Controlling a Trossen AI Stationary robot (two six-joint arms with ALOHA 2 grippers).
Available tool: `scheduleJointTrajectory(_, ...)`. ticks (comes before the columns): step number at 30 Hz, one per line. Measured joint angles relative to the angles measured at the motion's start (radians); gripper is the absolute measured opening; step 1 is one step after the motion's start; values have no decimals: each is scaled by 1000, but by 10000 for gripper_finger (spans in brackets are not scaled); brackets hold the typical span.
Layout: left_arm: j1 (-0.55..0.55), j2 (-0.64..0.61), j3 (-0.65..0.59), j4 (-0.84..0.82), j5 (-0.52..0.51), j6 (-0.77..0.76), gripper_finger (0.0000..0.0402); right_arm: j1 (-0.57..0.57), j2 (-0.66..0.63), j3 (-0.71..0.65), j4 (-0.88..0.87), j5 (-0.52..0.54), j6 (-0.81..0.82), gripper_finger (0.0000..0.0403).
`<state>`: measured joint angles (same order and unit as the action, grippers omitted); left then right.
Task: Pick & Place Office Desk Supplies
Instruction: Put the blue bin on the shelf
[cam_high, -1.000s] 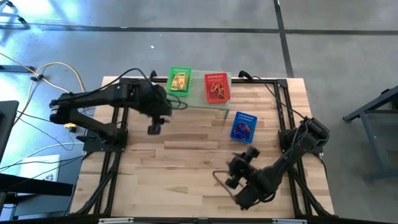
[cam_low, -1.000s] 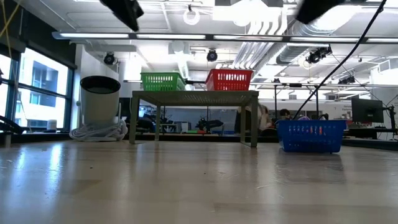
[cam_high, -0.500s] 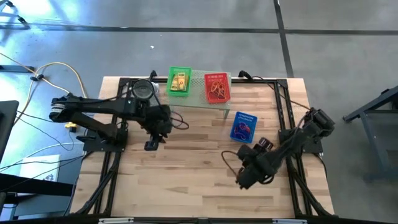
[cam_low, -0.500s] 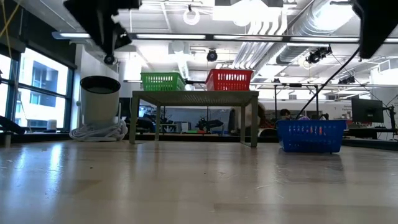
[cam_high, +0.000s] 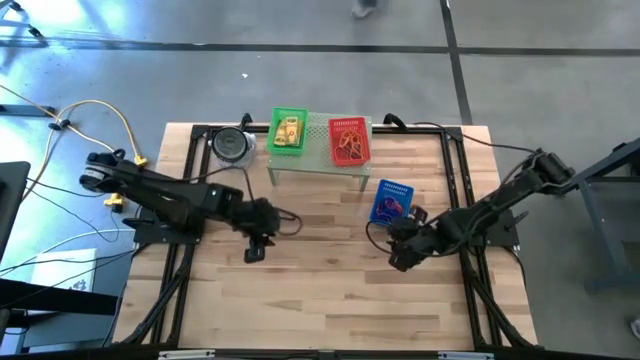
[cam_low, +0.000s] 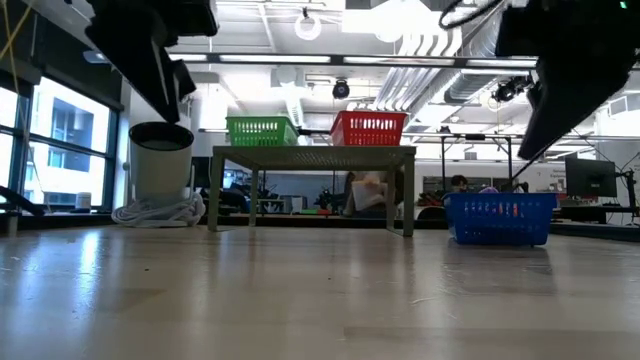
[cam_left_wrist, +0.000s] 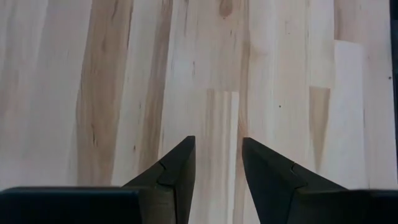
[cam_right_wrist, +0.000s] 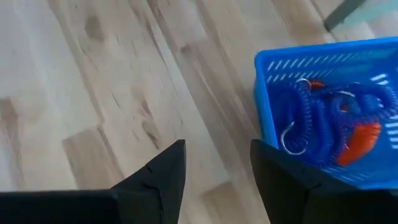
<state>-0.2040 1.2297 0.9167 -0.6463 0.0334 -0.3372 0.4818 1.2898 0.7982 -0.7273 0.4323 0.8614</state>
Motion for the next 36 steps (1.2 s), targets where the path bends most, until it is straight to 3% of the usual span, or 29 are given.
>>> scheduleJointTrajectory(7, -128, 0, -4, 37, -189, -34, 127, -31, 14, -113, 59, 14, -81, 168)
scheduleJointTrajectory(12, -154, 0, -4, 102, -276, -16, 127, -70, 34, -139, 60, 13, -82, 161)
scheduleJointTrajectory(25, -154, 0, -4, 89, -272, -9, 127, -125, 34, -133, 220, -74, -257, 133)
scheduleJointTrajectory(33, -154, 1, -4, 90, -271, -11, 127, -130, 34, -81, 187, 44, -418, 132)
scheduleJointTrajectory(36, -154, 1, -4, 89, -271, -11, 127, -170, 34, -82, 119, 39, -443, 132)
